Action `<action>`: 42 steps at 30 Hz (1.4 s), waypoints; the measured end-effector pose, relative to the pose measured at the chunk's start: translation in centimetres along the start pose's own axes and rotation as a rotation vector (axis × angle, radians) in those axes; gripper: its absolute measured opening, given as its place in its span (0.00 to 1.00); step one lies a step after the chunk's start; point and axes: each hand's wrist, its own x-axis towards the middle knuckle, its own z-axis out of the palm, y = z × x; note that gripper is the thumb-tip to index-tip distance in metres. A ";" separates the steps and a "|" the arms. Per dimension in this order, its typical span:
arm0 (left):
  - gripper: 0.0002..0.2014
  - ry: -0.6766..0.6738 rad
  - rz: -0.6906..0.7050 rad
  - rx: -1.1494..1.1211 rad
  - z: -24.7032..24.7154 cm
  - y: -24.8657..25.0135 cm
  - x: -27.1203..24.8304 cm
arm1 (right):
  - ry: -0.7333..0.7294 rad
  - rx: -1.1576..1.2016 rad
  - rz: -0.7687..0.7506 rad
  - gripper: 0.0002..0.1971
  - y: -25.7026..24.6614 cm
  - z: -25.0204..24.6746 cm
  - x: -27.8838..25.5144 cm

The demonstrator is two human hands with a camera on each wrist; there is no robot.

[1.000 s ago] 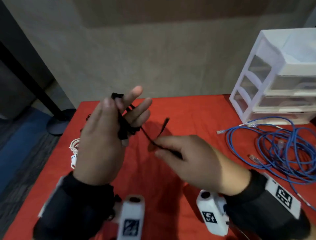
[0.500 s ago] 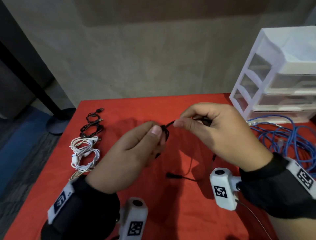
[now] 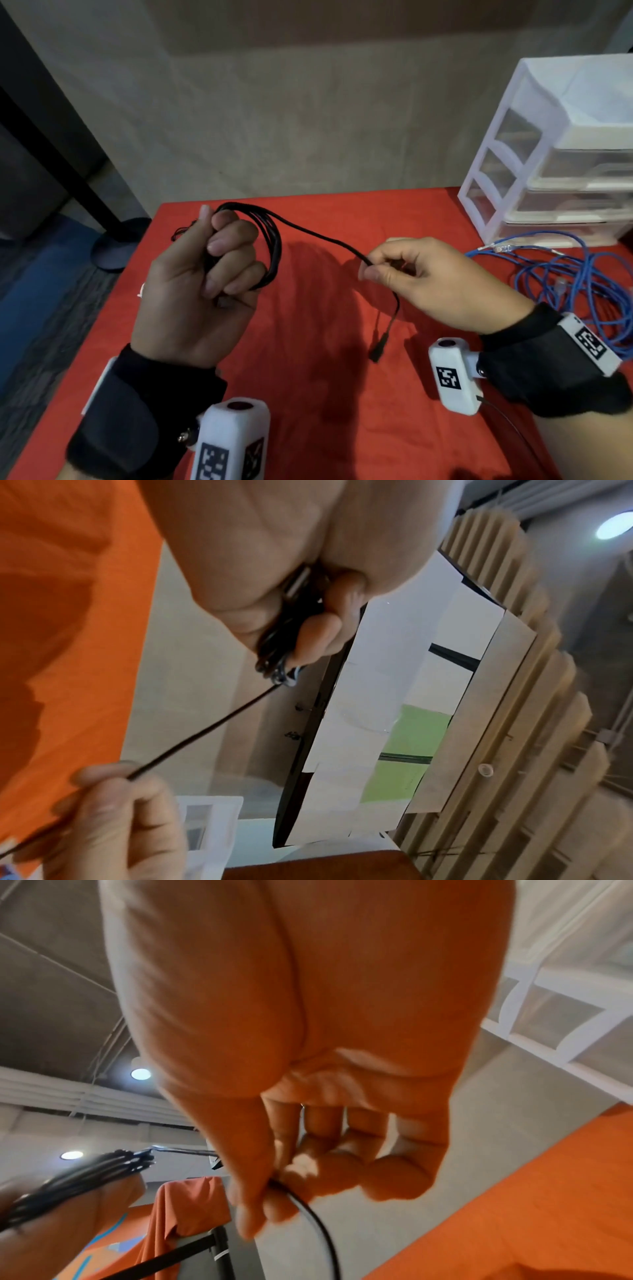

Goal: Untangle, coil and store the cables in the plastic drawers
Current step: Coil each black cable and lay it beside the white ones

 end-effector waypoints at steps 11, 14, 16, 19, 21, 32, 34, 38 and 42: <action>0.16 -0.028 -0.131 0.133 1.6 -4.0 -0.3 | 0.222 0.961 0.199 0.12 -5.0 3.5 0.2; 0.14 0.102 0.036 0.444 2.1 -5.3 0.0 | 0.179 1.071 0.147 0.17 -6.5 4.0 -0.3; 0.15 0.162 0.142 0.569 1.9 -5.7 0.2 | 0.219 1.124 0.118 0.17 -6.9 4.1 -0.7; 0.19 0.214 0.270 0.891 1.3 -6.0 0.3 | 0.334 1.006 0.105 0.14 -6.5 4.3 -0.7; 0.18 0.236 0.379 1.219 1.0 -6.2 0.3 | 0.321 0.996 0.156 0.13 -6.4 4.1 -0.7; 0.16 0.285 0.411 1.310 1.0 -5.8 0.5 | -0.071 1.226 0.189 0.22 -6.9 3.5 -1.2; 0.16 0.306 0.444 1.353 0.8 -5.7 0.6 | -0.015 1.152 0.156 0.23 -6.8 3.8 -1.3; 0.17 0.309 0.521 1.430 0.6 -5.3 0.4 | 0.123 1.042 0.115 0.17 -6.9 4.2 -1.0; 0.16 0.347 0.568 1.367 0.9 -4.9 0.3 | 0.357 0.920 0.083 0.09 -6.2 4.2 -0.6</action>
